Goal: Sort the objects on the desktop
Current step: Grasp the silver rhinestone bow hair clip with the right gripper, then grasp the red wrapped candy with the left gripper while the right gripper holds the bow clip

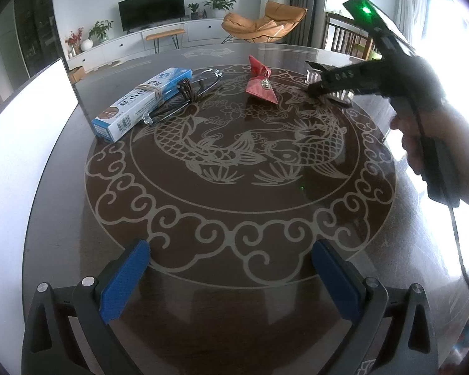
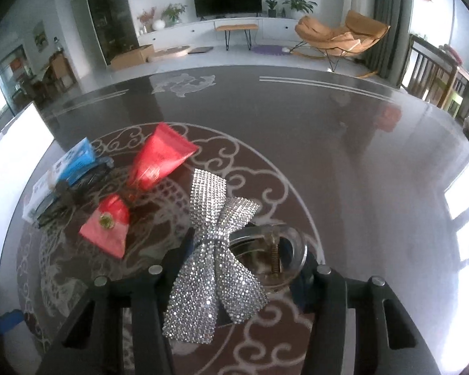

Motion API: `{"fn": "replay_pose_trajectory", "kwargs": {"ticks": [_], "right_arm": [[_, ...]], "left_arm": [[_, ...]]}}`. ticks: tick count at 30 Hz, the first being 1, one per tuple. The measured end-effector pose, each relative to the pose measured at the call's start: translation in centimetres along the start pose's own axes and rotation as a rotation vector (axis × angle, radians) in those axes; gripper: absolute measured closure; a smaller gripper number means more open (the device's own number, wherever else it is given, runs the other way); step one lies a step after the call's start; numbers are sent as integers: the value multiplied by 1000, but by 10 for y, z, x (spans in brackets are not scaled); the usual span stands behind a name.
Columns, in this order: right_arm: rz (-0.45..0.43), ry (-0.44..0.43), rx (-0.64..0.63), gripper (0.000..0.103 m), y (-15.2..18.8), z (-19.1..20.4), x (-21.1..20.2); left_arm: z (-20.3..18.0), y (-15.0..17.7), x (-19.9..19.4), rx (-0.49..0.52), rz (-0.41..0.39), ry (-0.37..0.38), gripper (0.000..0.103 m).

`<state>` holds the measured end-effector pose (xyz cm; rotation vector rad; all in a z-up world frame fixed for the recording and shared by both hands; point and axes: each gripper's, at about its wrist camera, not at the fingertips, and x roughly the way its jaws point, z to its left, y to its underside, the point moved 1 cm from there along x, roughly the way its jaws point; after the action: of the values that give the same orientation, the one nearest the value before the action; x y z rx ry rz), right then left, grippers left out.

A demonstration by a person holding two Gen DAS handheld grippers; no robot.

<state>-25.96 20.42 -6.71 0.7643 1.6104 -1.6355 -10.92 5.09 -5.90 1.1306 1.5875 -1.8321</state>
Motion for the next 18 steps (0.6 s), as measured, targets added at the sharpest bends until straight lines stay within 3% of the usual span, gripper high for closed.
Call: {"fn": "replay_pose_trajectory", "kwargs": {"ticks": [8,14,18], "right_arm": [[13,-44,-32,51,71,22,-48],[-54,-9,-120,51,142,34,-98],[-63,-15,-74,47,154,31,-105]], "left_arm": [[0,0,0,1,0,0,0],[0,0,0,1,0,1,0],[0,0,0,1,0,1,0]]}}
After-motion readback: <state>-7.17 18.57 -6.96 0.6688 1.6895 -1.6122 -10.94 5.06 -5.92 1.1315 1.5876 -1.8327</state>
